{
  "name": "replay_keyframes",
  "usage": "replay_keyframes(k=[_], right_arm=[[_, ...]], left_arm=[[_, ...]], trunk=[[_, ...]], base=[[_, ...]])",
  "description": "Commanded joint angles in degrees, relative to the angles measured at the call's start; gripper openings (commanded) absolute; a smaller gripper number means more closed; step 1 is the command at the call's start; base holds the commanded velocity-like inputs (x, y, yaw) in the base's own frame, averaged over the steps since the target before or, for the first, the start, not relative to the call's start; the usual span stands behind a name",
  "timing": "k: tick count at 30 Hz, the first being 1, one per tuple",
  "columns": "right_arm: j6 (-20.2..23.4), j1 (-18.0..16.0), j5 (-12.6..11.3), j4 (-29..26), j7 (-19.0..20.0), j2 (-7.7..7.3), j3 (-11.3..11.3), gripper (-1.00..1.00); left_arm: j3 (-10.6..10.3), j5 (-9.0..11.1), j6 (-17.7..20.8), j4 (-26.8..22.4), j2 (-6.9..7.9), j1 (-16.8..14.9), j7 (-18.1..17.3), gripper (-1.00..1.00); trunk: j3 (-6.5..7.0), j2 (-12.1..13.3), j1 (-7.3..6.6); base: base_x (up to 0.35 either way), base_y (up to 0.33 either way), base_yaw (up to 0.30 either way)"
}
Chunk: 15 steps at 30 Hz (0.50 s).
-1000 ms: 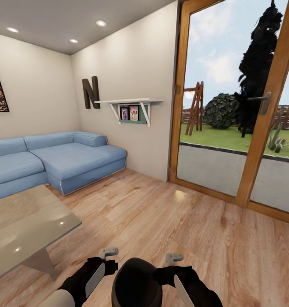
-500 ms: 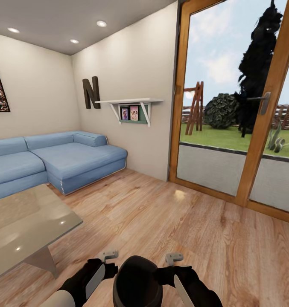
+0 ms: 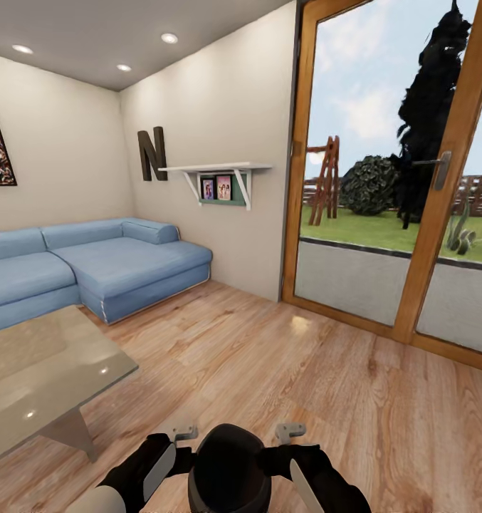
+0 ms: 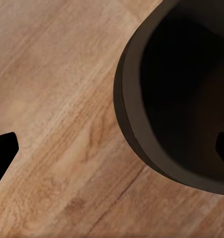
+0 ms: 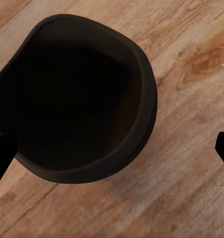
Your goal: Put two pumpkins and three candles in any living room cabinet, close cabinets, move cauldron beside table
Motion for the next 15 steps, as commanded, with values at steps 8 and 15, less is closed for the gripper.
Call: replay_keyframes(k=[8, 15], right_arm=[[0.1, 0.0, -0.4, -0.1, -0.2, -0.02, 0.1, 1.00], [0.3, -3.5, -0.4, 0.6, -0.8, 0.03, -1.0, 1.00]], left_arm=[[-0.5, 0.6, -0.2, -0.1, -0.07, 0.0, 0.6, 1.00], [-1.5, 0.6, -1.0, -0.2, -0.03, 0.0, 0.5, 1.00]], trunk=[[-1.50, -3.3, 1.75], [-2.76, -6.1, 3.29]], base=[[0.000, 0.000, 0.000], [0.000, 0.000, 0.000]])
